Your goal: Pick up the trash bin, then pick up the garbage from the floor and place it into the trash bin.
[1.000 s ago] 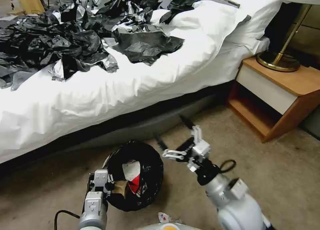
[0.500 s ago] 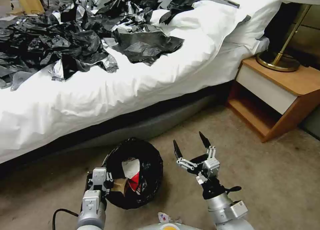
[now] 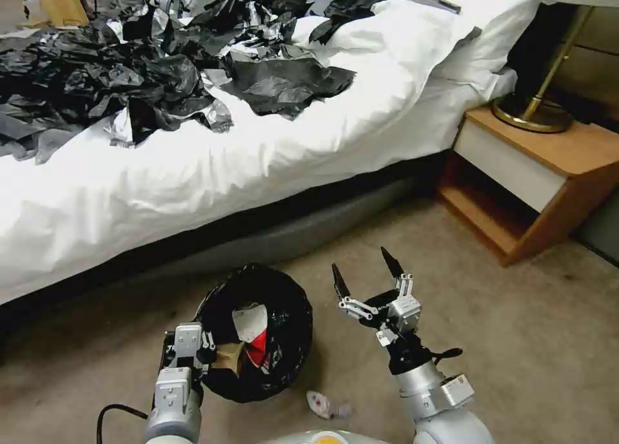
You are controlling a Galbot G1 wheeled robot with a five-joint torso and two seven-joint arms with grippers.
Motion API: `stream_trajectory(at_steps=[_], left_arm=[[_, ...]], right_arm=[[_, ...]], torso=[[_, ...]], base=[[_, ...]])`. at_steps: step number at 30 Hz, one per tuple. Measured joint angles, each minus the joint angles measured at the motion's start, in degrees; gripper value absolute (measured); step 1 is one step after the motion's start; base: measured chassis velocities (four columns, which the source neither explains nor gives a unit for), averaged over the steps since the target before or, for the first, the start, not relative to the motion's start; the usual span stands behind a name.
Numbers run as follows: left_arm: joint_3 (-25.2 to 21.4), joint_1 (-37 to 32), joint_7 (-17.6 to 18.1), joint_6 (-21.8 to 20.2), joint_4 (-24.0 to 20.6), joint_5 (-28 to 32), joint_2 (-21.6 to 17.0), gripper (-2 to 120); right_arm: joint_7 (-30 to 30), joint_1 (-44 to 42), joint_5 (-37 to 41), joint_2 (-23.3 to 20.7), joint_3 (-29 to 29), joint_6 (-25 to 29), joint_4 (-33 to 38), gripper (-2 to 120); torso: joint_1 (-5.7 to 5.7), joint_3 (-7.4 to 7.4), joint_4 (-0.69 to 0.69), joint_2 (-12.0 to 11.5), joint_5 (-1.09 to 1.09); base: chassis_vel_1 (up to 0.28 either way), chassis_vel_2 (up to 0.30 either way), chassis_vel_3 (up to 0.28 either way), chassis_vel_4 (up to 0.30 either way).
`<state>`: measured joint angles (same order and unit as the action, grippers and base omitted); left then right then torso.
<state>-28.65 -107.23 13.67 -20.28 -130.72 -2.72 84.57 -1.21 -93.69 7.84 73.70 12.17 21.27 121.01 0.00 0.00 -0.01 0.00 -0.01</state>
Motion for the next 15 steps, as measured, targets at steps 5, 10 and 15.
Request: stream_trajectory(at_steps=[5,10,15], left_arm=[[-0.1,0.0,0.0,0.0,0.0,0.2,-0.1,1],[-0.1,0.1,0.0,0.0,0.0,0.2,-0.1,1],[-0.1,0.2,0.1,0.0,0.0,0.3,-0.1,1]], right_arm=[[0.0,0.0,0.1,0.0,0.1,-0.1,0.0,100],[0.0,0.3,0.1,0.0,0.4,0.2,-0.4,100],[-0.1,0.6,-0.1,-0.1,0.5,0.6,-0.6,100]], torso=[[0.0,0.0,0.01,0.0,0.02],[-0.01,-0.01,0.01,0.0,0.02],[-0.02,-0.02,0.01,0.0,-0.02]], base=[[0.271,-0.251,-0.26,0.26],[0.266,-0.265,-0.276,0.257],[0.15,-0.176,-0.188,0.17]])
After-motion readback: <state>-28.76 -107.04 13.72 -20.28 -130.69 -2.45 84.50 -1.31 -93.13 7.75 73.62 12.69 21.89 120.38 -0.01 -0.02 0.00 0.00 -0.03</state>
